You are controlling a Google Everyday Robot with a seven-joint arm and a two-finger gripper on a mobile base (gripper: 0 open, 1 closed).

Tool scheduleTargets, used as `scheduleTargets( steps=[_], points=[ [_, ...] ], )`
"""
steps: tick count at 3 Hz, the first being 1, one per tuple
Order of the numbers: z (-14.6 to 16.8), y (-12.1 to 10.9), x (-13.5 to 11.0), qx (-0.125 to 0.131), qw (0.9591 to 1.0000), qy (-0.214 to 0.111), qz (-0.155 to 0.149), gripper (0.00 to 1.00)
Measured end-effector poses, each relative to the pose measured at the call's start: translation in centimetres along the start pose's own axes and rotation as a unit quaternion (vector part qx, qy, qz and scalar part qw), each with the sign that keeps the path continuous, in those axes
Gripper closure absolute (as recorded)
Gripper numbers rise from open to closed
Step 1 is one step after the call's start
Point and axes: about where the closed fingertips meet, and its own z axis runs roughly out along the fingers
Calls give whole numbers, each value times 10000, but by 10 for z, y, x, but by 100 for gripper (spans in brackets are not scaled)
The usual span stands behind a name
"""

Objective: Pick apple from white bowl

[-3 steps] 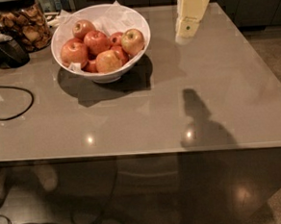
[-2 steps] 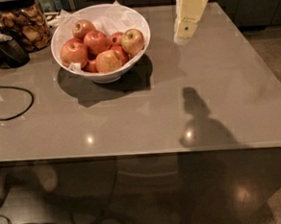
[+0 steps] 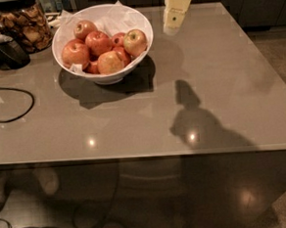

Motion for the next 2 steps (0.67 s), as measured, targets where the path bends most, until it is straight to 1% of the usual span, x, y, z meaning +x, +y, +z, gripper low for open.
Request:
scheduleTargets(
  steps=[1, 2],
  points=[
    [6, -14, -12, 22, 10000, -27, -70, 0],
    [14, -27, -25, 14, 9998, -69, -187, 6]
  ],
)
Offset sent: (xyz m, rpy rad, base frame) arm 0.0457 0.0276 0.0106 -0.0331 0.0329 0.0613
